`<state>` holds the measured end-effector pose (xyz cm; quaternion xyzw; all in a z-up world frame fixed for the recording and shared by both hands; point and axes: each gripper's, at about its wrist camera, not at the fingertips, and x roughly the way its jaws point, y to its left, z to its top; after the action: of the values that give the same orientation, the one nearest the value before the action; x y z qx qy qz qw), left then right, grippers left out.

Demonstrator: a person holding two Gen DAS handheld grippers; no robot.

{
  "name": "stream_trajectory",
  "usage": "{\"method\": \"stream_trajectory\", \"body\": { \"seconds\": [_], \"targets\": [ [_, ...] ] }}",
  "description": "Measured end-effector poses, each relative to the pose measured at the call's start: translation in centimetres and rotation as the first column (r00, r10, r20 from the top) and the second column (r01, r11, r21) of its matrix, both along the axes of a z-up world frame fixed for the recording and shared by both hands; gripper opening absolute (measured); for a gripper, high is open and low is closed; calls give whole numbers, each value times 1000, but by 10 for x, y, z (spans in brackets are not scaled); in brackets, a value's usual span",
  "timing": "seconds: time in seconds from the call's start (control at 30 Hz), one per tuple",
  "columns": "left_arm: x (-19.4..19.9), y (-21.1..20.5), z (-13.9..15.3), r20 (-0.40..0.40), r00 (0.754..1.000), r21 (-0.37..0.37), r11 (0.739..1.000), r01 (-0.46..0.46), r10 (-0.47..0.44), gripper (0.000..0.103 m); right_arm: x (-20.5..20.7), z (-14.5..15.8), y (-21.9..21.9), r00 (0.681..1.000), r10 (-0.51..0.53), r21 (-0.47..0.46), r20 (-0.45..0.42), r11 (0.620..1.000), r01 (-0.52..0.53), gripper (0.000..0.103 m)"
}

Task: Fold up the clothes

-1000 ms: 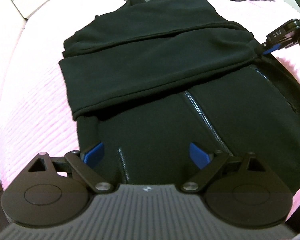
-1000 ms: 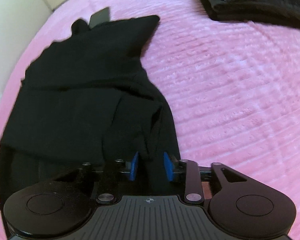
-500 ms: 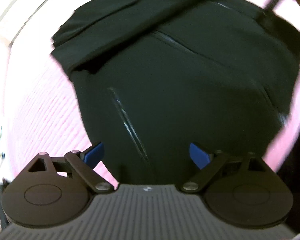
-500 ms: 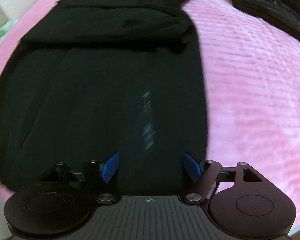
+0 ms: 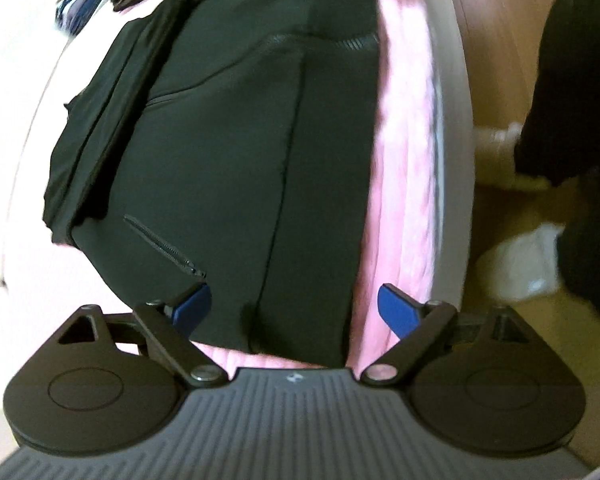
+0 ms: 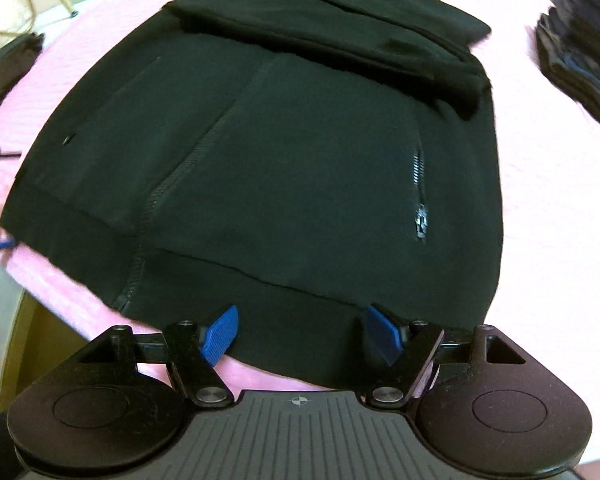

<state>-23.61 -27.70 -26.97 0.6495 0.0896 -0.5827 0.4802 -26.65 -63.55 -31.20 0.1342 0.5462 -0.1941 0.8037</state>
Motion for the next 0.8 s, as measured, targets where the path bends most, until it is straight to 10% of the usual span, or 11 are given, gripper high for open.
{"method": "stream_trajectory", "body": {
  "seconds": [0.3, 0.47, 0.6, 0.8],
  "targets": [
    [5, 13, -23, 180, 966, 20, 982, 186, -187, 84, 1, 10, -11, 998, 58, -56, 10, 997, -57, 85],
    [16, 0, -2, 119, 985, -79, 988, 134, -125, 18, -2, 16, 24, 953, 300, -134, 30, 946, -294, 94],
    [38, -19, 30, -90, 995, -111, 992, -61, 52, 13, 5, 7, 63, 870, 492, -186, 22, 857, -480, 94],
    [92, -45, 79, -450, 816, -52, 902, -429, 363, 10, 21, -22, 88, 822, 569, -300, 13, 787, -540, 94]
  ]
}}
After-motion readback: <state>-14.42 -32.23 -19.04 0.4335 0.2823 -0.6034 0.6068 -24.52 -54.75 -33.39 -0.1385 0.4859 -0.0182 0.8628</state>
